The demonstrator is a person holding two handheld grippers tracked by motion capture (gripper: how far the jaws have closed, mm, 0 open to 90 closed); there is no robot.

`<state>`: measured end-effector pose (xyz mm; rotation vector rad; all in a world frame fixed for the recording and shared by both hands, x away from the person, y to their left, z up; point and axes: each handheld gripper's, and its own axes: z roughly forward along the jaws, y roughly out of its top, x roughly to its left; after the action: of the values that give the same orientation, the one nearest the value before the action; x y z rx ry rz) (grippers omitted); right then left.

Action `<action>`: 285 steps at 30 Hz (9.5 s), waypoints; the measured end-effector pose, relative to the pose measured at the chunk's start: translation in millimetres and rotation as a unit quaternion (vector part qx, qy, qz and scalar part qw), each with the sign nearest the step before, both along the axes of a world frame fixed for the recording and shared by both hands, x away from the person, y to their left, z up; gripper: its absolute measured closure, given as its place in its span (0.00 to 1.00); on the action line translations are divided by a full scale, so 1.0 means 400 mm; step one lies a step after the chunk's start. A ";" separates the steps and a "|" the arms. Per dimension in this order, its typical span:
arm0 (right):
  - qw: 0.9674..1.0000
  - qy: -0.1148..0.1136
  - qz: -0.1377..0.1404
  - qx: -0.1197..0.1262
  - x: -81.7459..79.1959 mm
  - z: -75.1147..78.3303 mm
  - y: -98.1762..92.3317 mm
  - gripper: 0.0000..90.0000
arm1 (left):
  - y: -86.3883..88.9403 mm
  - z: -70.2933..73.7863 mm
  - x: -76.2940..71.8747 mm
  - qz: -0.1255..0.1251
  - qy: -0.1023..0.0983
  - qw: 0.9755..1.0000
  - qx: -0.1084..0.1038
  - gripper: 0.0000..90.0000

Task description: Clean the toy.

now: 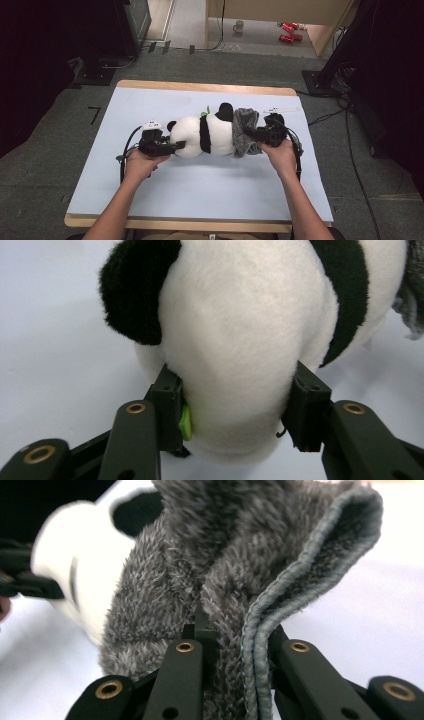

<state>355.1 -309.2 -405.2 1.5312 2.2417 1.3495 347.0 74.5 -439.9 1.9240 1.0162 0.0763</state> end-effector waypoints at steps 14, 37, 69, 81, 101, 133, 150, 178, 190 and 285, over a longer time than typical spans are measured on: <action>0.997 -0.036 0.071 0.018 -0.056 0.069 0.116 0.88 | -0.003 0.013 -0.032 0.000 -0.025 0.999 0.029 0.51; 0.996 -0.065 0.058 0.024 0.030 0.053 0.135 0.86 | 0.053 -0.043 -0.027 0.003 -0.079 0.997 -0.003 0.30; 0.990 -0.046 0.129 0.043 -0.014 0.106 0.284 0.87 | -0.040 -0.006 -0.047 -0.001 -0.041 0.999 -0.004 0.69; 0.987 -0.053 0.146 -0.040 -0.012 0.019 0.335 0.87 | -0.070 -0.022 -0.054 -0.003 -0.009 1.000 0.024 0.69; 0.995 -0.049 0.077 -0.033 0.013 0.038 0.172 0.88 | -0.032 -0.044 0.000 -0.010 -0.004 1.000 0.006 0.69; 0.998 -0.057 -0.004 0.033 -0.029 0.079 -0.001 0.88 | -0.033 -0.038 0.045 -0.006 0.021 1.000 -0.002 0.69; 0.990 -0.036 0.135 0.018 -0.038 0.057 0.272 0.88 | -0.059 -0.023 -0.019 -0.011 0.013 1.000 -0.007 0.70; 0.992 -0.050 0.097 -0.068 0.013 0.017 0.224 0.89 | -0.056 -0.033 -0.025 -0.001 0.015 1.000 -0.009 0.70; 0.997 -0.052 0.043 -0.040 0.015 0.034 0.123 0.89 | -0.049 -0.030 0.006 -0.003 0.016 1.000 -0.015 0.70; 0.991 -0.026 0.081 0.098 -0.042 0.038 0.134 0.87 | -0.065 -0.003 -0.003 -0.004 0.001 1.000 -0.002 0.79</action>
<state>338.3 -255.8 -389.9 1.3735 2.3044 1.6806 346.0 48.3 -441.2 1.9243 1.0089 0.0683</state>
